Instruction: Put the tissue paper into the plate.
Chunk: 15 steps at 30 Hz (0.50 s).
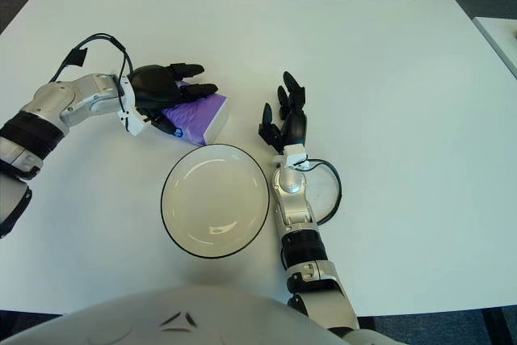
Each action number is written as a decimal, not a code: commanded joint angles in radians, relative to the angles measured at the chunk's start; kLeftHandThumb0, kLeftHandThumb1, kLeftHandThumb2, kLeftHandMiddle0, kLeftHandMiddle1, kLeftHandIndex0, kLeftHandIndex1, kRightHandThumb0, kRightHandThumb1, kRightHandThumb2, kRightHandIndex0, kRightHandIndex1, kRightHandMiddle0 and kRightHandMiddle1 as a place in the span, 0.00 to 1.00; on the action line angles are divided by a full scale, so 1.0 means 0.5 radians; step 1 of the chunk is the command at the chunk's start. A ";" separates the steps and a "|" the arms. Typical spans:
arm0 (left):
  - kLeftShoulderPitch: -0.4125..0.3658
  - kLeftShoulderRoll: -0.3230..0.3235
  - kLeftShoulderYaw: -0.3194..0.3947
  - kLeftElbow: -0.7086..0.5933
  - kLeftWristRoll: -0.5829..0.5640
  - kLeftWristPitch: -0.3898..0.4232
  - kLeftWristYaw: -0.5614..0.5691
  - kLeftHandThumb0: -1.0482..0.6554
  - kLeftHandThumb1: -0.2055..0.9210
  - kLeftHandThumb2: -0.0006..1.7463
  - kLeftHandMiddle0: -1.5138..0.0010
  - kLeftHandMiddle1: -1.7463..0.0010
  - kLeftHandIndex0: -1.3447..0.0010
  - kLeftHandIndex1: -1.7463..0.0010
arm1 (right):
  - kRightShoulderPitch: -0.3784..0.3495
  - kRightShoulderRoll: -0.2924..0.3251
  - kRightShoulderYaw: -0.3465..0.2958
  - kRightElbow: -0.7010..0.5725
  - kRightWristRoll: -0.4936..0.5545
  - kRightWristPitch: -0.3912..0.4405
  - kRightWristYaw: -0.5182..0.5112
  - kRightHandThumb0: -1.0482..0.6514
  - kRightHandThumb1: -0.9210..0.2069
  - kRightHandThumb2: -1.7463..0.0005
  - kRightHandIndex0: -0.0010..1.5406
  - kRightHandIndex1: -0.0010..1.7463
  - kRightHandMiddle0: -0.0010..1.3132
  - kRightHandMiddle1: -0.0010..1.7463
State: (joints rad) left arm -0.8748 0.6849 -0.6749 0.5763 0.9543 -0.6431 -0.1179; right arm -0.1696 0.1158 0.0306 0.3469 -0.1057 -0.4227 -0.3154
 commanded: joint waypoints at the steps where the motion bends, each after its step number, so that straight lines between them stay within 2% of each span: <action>1: 0.237 -0.026 -0.261 0.242 0.298 0.061 -0.054 0.02 1.00 0.26 0.84 0.95 0.99 0.88 | 0.318 0.004 -0.041 0.189 0.017 0.140 0.002 0.22 0.00 0.58 0.20 0.01 0.00 0.31; 3: 0.228 -0.038 -0.280 0.287 0.296 0.064 -0.021 0.02 1.00 0.26 0.82 0.92 0.99 0.85 | 0.319 0.004 -0.045 0.187 0.022 0.139 0.003 0.22 0.00 0.58 0.20 0.01 0.00 0.31; 5: 0.220 -0.050 -0.297 0.331 0.288 0.066 0.008 0.02 1.00 0.25 0.84 0.63 1.00 0.73 | 0.319 0.004 -0.050 0.186 0.024 0.137 0.002 0.23 0.00 0.58 0.20 0.01 0.00 0.31; 6: 0.215 -0.055 -0.306 0.352 0.281 0.066 0.020 0.02 1.00 0.25 0.84 0.56 1.00 0.67 | 0.318 0.004 -0.052 0.186 0.025 0.137 0.001 0.23 0.00 0.58 0.20 0.01 0.00 0.32; 8: 0.213 -0.067 -0.317 0.400 0.261 0.061 0.051 0.03 1.00 0.23 0.84 0.37 1.00 0.49 | 0.318 0.003 -0.056 0.186 0.027 0.133 0.002 0.23 0.00 0.58 0.20 0.01 0.00 0.32; 11: 0.218 -0.087 -0.326 0.474 0.232 0.045 0.107 0.05 1.00 0.21 0.83 0.26 1.00 0.35 | 0.322 0.004 -0.059 0.178 0.032 0.122 0.005 0.23 0.00 0.59 0.21 0.01 0.00 0.32; 14: 0.227 -0.116 -0.344 0.566 0.233 0.038 0.199 0.12 0.96 0.15 0.81 0.21 0.98 0.19 | 0.323 0.004 -0.062 0.174 0.039 0.116 0.010 0.24 0.00 0.60 0.21 0.01 0.00 0.32; 15: 0.228 -0.132 -0.351 0.610 0.236 0.036 0.246 0.13 0.96 0.15 0.80 0.21 0.98 0.16 | 0.324 0.003 -0.063 0.173 0.040 0.114 0.009 0.24 0.00 0.60 0.21 0.01 0.00 0.32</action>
State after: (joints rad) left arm -0.9095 0.6530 -0.7195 0.7391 0.9536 -0.6347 0.0422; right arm -0.1533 0.1157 0.0234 0.3424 -0.0976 -0.4265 -0.3124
